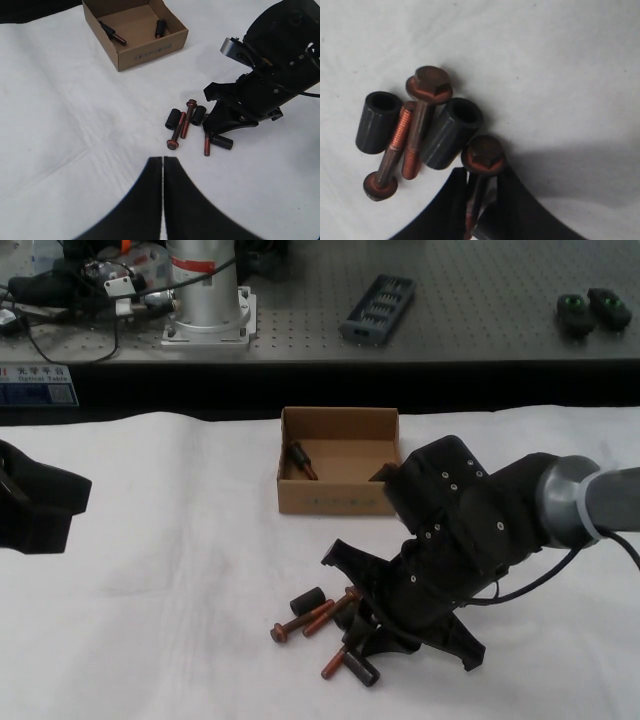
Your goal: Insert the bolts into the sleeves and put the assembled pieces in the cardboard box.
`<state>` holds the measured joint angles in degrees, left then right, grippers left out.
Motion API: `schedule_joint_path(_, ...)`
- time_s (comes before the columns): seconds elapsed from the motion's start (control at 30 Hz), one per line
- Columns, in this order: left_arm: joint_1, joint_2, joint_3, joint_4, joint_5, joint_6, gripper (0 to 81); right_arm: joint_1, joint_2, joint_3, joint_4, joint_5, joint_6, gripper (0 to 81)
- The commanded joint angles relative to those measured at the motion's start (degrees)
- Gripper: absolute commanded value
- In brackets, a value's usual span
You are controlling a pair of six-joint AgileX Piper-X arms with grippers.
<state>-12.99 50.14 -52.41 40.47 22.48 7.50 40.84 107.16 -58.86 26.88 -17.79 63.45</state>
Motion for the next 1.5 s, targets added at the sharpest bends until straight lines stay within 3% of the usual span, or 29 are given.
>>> schedule_joint_path(0.0, 0.1, -0.6, -0.1, -0.4, -0.3, 0.7, 0.6, 0.0, 1.6, 0.4, 2.1, -1.0, -0.6, 16.3)
schedule_joint_path(0.33, 0.1, -0.6, -0.1, -0.4, -0.3, 0.7, 0.6, -0.2, 1.7, 0.4, 2.0, 0.0, -0.6, 15.5)
schedule_joint_path(0.5, 0.1, -0.6, -0.1, -0.4, -0.3, 0.7, 0.6, -0.2, 1.7, 0.3, 2.0, 0.0, -3.1, 2.1)
schedule_joint_path(0.77, 0.1, -0.6, -0.1, -0.4, -0.3, 0.7, 0.6, -0.2, -0.8, -1.5, 2.5, 1.8, -9.4, 1.9)
schedule_joint_path(1.33, 0.1, -0.3, -0.1, -0.3, -0.3, 5.4, 0.6, -0.2, -19.6, -1.3, 9.3, 8.3, -21.7, 1.9)
schedule_joint_path(1.47, 0.1, 2.9, -0.1, 1.5, 4.4, 9.9, 4.6, -0.2, -22.5, -1.3, 14.0, 8.3, -26.4, 1.9)
